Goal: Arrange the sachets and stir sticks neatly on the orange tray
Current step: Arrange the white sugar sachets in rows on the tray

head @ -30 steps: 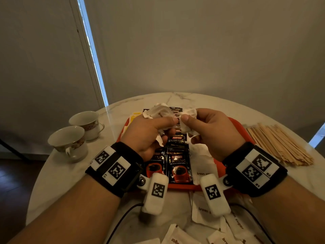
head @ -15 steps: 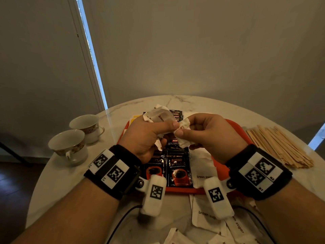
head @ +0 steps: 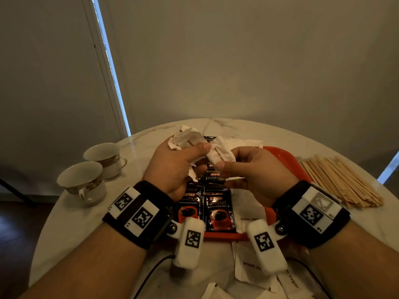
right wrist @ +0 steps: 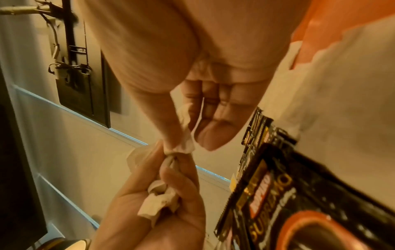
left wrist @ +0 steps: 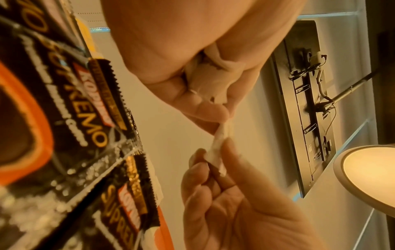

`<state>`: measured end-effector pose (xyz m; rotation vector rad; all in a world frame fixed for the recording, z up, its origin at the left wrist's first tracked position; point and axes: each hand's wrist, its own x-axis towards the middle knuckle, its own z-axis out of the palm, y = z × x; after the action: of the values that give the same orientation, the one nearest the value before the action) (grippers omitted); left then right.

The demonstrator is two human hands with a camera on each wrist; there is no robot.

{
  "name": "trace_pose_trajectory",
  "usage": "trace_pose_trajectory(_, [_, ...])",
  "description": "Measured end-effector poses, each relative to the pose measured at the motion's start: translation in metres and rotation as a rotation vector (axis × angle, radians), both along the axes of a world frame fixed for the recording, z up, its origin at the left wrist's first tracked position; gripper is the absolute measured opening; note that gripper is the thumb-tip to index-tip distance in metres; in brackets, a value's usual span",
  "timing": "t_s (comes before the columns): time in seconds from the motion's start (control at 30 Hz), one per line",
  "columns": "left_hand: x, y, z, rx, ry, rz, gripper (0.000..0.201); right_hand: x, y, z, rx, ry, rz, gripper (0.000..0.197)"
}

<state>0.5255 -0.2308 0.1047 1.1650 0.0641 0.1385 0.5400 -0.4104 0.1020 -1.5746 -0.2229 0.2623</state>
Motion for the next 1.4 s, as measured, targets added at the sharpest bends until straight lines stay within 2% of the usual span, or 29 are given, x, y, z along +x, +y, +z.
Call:
trace_pose_trajectory(0.1, [0.001, 0.001, -0.001, -0.086, -0.002, 0.029, 0.039, 0.003, 0.001, -0.002, 0.154, 0.001, -0.108, 0.011])
trace_pose_trajectory(0.17, [0.001, 0.0, -0.001, -0.121, 0.01, 0.015, 0.034, 0.003, 0.002, -0.002, 0.238, -0.004, -0.168, 0.007])
trace_pose_trajectory(0.3, [0.002, 0.0, -0.002, -0.091, 0.057, 0.028, 0.031, 0.007, 0.001, -0.003, 0.231, -0.007, -0.234, 0.007])
trace_pose_trajectory(0.43, [0.006, 0.004, -0.001, -0.062, 0.089, 0.045, 0.024, 0.041, -0.025, -0.001, 0.235, 0.029, -0.449, 0.016])
trace_pose_trajectory(0.53, [0.007, 0.006, -0.001, -0.054, 0.098, 0.05, 0.019, 0.078, -0.054, -0.011, 0.094, 0.106, -0.547, 0.023])
trace_pose_trajectory(0.67, [0.008, 0.005, -0.001, -0.036, 0.114, 0.055, 0.019, 0.116, -0.088, -0.025, -0.226, 0.154, -0.536, 0.02])
trace_pose_trajectory(0.83, [0.01, 0.008, -0.002, -0.033, 0.119, 0.07, 0.028, 0.142, -0.093, -0.03, -0.353, 0.178, -0.516, 0.009])
trace_pose_trajectory(0.97, [0.01, 0.008, -0.002, -0.033, 0.115, 0.074, 0.026, 0.147, -0.09, -0.034, -0.334, 0.212, -0.477, 0.006])
trace_pose_trajectory(1.13, [0.011, 0.007, -0.001, -0.024, 0.123, 0.073, 0.026, 0.142, -0.085, -0.035, -0.161, 0.21, -0.538, 0.006])
trace_pose_trajectory(1.23, [0.01, 0.006, -0.002, -0.011, 0.129, 0.058, 0.024, 0.133, -0.074, -0.03, -0.167, 0.257, -0.524, 0.007])
trace_pose_trajectory(1.4, [0.003, 0.001, 0.002, 0.037, 0.14, -0.031, 0.005, 0.129, -0.065, -0.023, -0.242, 0.299, -0.433, 0.02])
